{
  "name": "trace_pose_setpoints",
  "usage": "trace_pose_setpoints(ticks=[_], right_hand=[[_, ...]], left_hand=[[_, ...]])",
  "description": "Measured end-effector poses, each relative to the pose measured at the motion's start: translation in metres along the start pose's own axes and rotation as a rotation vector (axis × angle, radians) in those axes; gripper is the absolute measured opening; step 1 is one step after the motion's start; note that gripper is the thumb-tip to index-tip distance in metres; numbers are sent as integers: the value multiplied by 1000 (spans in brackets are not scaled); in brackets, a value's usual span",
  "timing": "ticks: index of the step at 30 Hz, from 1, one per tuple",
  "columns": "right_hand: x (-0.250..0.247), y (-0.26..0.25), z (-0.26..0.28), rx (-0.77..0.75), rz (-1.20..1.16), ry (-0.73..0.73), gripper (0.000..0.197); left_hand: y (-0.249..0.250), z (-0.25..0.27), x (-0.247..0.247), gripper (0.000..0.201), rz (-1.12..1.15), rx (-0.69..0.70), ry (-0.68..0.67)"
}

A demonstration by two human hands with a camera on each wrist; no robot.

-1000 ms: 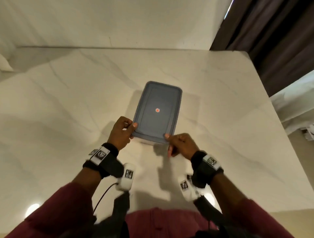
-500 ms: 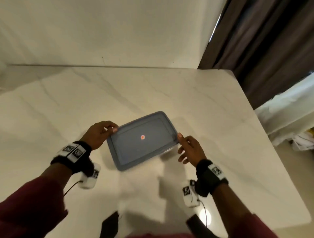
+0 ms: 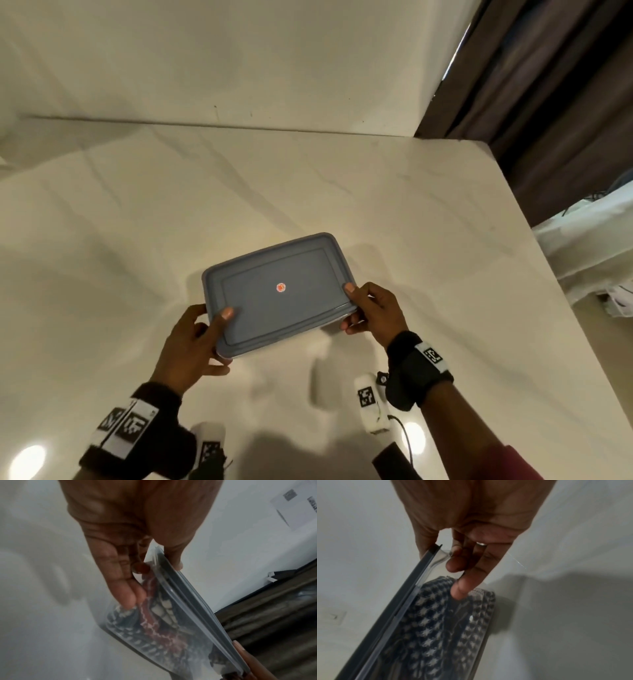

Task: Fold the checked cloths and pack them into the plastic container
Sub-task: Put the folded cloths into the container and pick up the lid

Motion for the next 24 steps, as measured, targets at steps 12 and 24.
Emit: trace_pose_setpoints(ticks=[12, 24], right_hand=[[55, 13, 32, 44, 64, -255, 35], [30, -12, -24, 4, 140, -103, 54]], left_hand=[[58, -22, -44, 38, -276, 388, 369], [65, -35, -42, 35, -348, 439, 239]])
Point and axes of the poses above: each hand's wrist, its own z-axis away from the middle knuckle, its own x-axis out of the palm, y = z × x, the point moved 10 cm from there along -z, towards the middle knuckle, and after that the axes turned 10 degrees about -x, right-handed, at the moved point
